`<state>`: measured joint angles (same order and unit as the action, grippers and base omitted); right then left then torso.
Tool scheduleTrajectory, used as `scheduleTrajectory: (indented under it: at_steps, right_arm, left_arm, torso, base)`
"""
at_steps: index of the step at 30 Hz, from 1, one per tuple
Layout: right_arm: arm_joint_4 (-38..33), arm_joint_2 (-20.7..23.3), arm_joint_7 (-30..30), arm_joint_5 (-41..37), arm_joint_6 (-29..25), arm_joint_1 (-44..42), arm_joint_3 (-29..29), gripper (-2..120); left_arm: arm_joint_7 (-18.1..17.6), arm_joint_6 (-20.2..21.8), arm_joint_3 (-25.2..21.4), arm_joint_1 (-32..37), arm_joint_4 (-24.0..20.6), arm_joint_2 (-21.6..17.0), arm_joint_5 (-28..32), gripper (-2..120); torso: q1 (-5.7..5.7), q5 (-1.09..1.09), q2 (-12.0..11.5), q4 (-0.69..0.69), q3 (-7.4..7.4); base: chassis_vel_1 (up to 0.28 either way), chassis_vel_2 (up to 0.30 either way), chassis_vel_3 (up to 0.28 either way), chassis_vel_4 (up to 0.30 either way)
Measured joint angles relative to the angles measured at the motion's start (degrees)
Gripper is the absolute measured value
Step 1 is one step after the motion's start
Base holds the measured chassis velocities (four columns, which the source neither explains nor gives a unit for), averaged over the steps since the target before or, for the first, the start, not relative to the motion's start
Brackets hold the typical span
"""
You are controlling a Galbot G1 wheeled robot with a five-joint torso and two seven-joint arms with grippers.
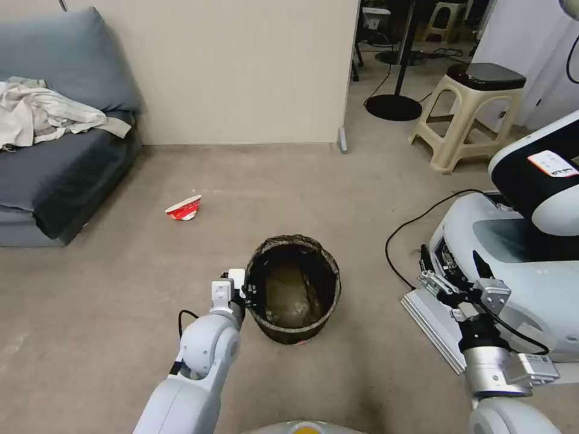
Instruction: Pick up the trash can from the floor.
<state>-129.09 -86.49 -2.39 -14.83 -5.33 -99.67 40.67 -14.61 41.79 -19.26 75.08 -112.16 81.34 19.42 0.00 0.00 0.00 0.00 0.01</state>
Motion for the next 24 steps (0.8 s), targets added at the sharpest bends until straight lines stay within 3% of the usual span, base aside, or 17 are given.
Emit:
scheduleTrajectory:
  at_steps: [24]
  right_arm:
    - [-1.1, 0.0, -0.1, 0.1, -0.2, -0.4, 0.0, 100]
  left_arm:
    - [-1.3, 0.2, -6.8, 4.6, -11.6, -1.6, 10.7, 1]
  torso:
    - [0.00, 0.00, 0.0, 0.00, 0.00]
  base:
    - [0.000, 0.000, 0.000, 0.000]
